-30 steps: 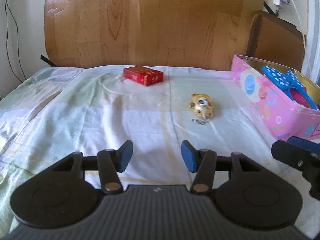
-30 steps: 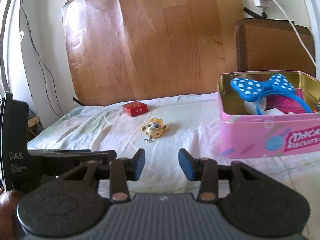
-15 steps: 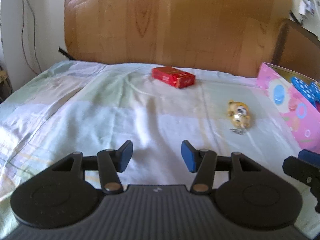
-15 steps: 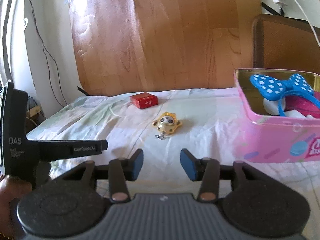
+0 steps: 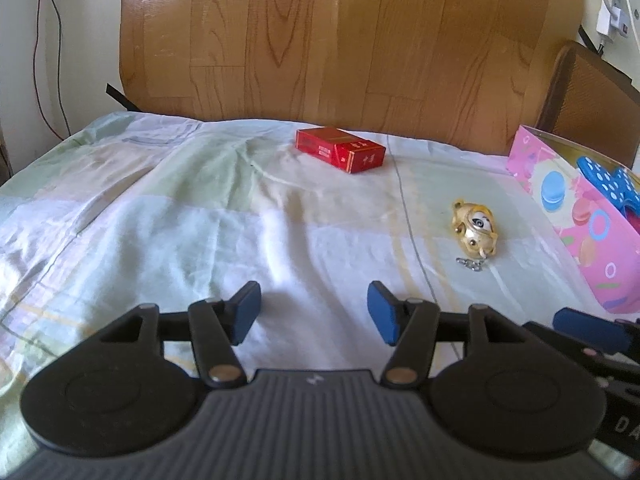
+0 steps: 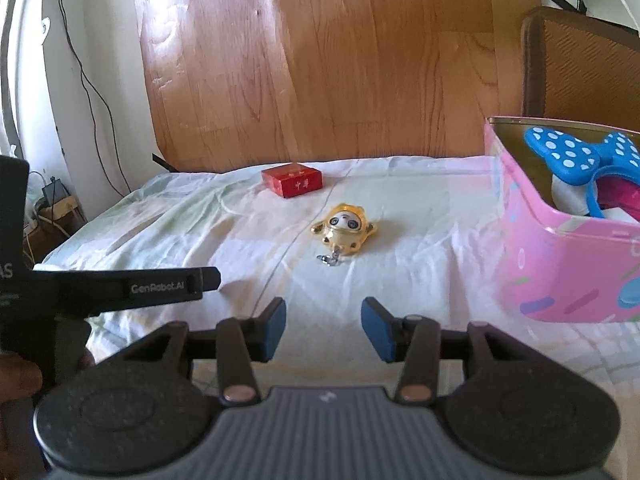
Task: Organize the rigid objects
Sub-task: 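Withdraw both tools from the tin toward the gold toy figure, then close the right tool on the gold toy figure while the left tool grips it too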
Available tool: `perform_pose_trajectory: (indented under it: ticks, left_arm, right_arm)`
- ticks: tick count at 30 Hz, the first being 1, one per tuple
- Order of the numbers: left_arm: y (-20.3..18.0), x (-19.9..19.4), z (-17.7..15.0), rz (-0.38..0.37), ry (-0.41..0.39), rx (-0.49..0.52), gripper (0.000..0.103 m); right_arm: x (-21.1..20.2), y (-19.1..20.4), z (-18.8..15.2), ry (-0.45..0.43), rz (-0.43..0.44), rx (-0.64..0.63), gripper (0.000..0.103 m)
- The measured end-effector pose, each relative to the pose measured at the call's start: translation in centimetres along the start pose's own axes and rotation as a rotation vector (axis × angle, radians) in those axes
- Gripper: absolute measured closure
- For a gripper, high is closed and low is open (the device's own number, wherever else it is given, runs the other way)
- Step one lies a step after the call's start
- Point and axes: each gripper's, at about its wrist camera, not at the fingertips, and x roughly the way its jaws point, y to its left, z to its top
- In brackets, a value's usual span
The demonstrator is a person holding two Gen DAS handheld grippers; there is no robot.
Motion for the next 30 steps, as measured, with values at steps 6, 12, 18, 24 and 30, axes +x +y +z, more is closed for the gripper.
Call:
perform_pose_trajectory:
  ticks: [6, 12, 18, 24, 30]
  left_arm:
    - [0.0, -0.1, 0.0, -0.011, -0.001, 0.003, 0.041]
    - [0.1, -0.1, 0.0, -0.02, -0.001, 0.0, 0.041]
    - [0.2, -0.1, 0.0, -0.024, 0.0, -0.005, 0.041]
    - [0.3, -0.1, 0.0, -0.028, 0.001, -0.016, 0.041]
    - [1.1, -0.1, 0.2, -0.014, -0.007, -0.066, 0.041]
  right_arm:
    - [0.6, 0.1, 0.1, 0.014, 0.004, 0.0, 0.06]
    - [0.8, -0.1, 0.3, 0.018, 0.004, 0.011, 0.059]
    - [1.1, -0.3, 0.8, 0.008, -0.009, 0.016, 0.059]
    - [1.6, 0.1, 2.0, -0.022, -0.015, -0.021, 0.056]
    - [3.2, 0.9, 3.3, -0.042, -0.014, -0.093, 0.05]
